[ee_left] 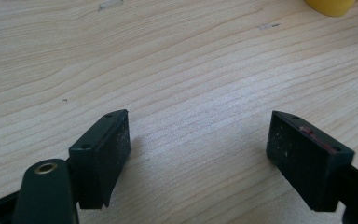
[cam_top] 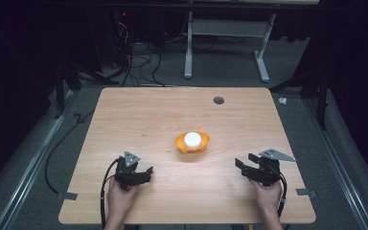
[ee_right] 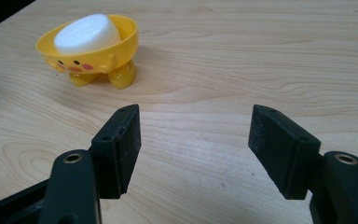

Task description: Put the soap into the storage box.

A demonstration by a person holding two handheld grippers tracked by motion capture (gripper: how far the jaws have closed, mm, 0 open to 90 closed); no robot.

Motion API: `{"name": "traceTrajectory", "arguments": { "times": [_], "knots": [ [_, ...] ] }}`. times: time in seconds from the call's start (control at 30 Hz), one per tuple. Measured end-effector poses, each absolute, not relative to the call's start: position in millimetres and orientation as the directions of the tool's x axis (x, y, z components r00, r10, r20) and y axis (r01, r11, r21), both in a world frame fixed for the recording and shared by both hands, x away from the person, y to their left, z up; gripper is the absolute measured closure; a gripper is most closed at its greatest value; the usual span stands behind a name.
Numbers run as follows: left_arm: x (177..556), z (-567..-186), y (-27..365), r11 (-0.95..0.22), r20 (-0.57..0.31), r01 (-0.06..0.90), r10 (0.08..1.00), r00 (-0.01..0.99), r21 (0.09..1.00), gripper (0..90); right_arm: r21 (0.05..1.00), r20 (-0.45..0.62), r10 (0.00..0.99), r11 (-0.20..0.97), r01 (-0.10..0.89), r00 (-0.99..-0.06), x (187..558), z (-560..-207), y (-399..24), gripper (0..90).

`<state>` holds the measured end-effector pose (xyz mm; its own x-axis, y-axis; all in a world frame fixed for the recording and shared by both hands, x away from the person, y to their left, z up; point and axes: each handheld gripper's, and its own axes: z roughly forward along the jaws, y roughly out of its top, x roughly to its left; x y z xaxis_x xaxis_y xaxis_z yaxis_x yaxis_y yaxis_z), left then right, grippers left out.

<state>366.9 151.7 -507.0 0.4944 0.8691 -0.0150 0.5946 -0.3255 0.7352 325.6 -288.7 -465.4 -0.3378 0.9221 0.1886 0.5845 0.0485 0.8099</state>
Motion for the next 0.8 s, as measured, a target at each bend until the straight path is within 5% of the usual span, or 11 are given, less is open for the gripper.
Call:
{"name": "traceTrajectory", "arguments": {
  "times": [0.8],
  "knots": [
    [366.9,-507.0,151.7,-0.326,-0.015,0.595,0.869,0.495,0.735,21.9,0.758,0.099,0.935,0.151,0.635,-0.341,347.9,-489.7,-269.3,36.9]
  ]
}}
